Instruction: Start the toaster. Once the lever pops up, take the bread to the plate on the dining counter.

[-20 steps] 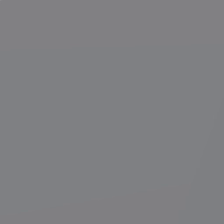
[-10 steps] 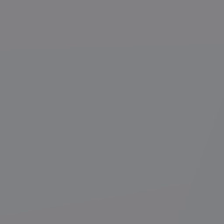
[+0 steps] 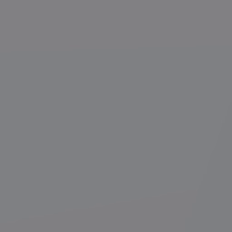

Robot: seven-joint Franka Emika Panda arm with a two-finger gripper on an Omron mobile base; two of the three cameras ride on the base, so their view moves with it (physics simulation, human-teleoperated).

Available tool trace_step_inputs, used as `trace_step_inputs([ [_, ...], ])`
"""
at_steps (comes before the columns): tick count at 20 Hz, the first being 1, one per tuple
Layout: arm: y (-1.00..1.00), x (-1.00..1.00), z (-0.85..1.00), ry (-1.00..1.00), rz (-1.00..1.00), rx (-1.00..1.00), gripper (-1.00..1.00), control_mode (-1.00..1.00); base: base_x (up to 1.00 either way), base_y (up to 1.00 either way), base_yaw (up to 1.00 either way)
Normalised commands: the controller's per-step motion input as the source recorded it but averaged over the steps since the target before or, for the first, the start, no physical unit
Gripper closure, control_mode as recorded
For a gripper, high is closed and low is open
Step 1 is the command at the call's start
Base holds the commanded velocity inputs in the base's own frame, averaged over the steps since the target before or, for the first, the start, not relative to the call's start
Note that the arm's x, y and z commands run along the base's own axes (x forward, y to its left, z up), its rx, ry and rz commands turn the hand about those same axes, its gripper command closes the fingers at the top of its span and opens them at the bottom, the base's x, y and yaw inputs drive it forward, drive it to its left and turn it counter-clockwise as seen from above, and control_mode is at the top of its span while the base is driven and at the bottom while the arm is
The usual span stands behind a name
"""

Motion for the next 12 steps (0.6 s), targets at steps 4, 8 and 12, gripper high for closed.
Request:
trace_step_inputs([
  [4, -0.27, -0.01, -0.03, -0.07, 0.0, 0.02, 1.0, -1.0, 0.0, 0.0, 0.0],
  [8, -0.26, -0.13, 0.09, -0.04, 0.0, 0.06, 1.0, -1.0, 0.0, 0.0, 0.0],
  [12, -0.08, -0.16, 0.55, -0.09, 0.0, 0.05, 1.0, -1.0, 0.0, 0.0, 0.0],
])
